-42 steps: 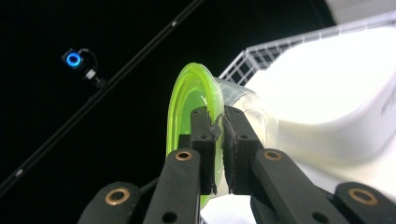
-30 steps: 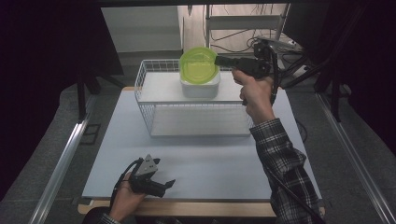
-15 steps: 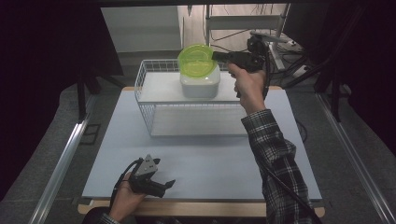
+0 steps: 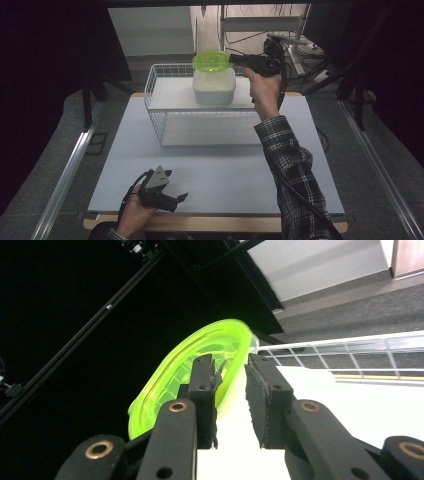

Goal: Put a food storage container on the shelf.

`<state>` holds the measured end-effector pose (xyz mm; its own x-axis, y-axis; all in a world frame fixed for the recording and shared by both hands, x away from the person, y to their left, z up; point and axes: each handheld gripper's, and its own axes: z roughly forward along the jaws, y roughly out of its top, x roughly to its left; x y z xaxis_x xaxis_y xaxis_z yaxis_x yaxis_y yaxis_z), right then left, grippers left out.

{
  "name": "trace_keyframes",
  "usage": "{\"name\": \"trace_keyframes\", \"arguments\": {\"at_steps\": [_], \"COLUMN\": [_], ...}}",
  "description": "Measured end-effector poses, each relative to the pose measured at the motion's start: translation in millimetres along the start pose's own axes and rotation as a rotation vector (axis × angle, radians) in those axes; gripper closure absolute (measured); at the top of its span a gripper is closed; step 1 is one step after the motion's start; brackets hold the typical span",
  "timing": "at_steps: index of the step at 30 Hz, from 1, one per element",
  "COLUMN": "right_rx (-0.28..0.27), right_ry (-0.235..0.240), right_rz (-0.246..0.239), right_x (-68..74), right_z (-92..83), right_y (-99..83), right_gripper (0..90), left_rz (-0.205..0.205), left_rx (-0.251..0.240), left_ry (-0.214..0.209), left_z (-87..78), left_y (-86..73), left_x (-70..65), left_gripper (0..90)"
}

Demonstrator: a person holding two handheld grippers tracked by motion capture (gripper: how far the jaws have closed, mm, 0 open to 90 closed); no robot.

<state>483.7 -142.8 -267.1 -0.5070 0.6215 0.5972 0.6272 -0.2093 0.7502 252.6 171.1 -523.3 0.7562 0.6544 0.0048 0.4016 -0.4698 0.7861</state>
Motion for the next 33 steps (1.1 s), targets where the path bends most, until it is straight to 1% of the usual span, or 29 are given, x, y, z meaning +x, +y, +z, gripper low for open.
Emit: {"name": "trace_keyframes", "arguments": {"at_steps": [2,6,8,12,13,15,18,21,24,28,31,33], "right_rx": [0.001,-0.006,-0.007,-0.002,0.002,0.002,0.013,0.03,0.045,0.064,0.083,0.086], "right_ry": [-0.003,-0.009,-0.012,-0.026,-0.028,-0.011,-0.001,-0.001,-0.011,-0.008,-0.019,-0.027], "right_rz": [0.001,-0.013,-0.033,-0.093,-0.097,-0.111,-0.127,-0.155,-0.185,-0.221,-0.262,-0.285], "right_x": [-1.2,-1.3,-0.6,1.4,1.4,0.1,-1.0,-0.6,1.4,3.7,5.5,5.5], "right_z": [-0.8,-3.3,-5.5,-13.2,-14.7,-18.8,-23.2,-27.0,-30.7,-35.7,-39.3,-41.8], "right_y": [-0.2,-0.3,0.0,-0.7,-1.3,-3.5,-7.0,-11.8,-17.7,-27.7,-35.9,-41.4], "right_gripper": [73.2,67.1,62.4,51.6,50.0,45.3,40.0,35.4,32.3,29.3,27.1,26.0], "left_rz": [0.0,-0.001,-0.001,-0.002,-0.001,-0.001,0.001,0.001,0.0,-0.005,-0.007,-0.007], "left_rx": [0.001,0.0,0.0,0.0,0.001,0.002,0.003,0.003,0.002,0.001,0.0,0.0], "left_ry": [0.0,0.0,0.001,0.001,0.001,0.001,0.001,0.002,0.002,-0.002,-0.003,-0.003], "left_z": [0.1,0.0,-0.1,-0.1,0.1,0.3,0.4,0.6,0.4,0.6,0.2,0.2], "left_y": [0.0,0.1,0.1,0.1,0.1,0.1,0.4,0.4,0.5,0.6,0.8,0.8], "left_x": [-0.1,-0.1,0.1,0.0,-0.1,-0.2,-0.7,-0.5,-0.5,-0.5,-0.6,-0.6], "left_gripper": [4.7,4.7,4.7,4.7,4.7,4.7,4.7,4.7,4.7,4.6,4.6,4.6]}}
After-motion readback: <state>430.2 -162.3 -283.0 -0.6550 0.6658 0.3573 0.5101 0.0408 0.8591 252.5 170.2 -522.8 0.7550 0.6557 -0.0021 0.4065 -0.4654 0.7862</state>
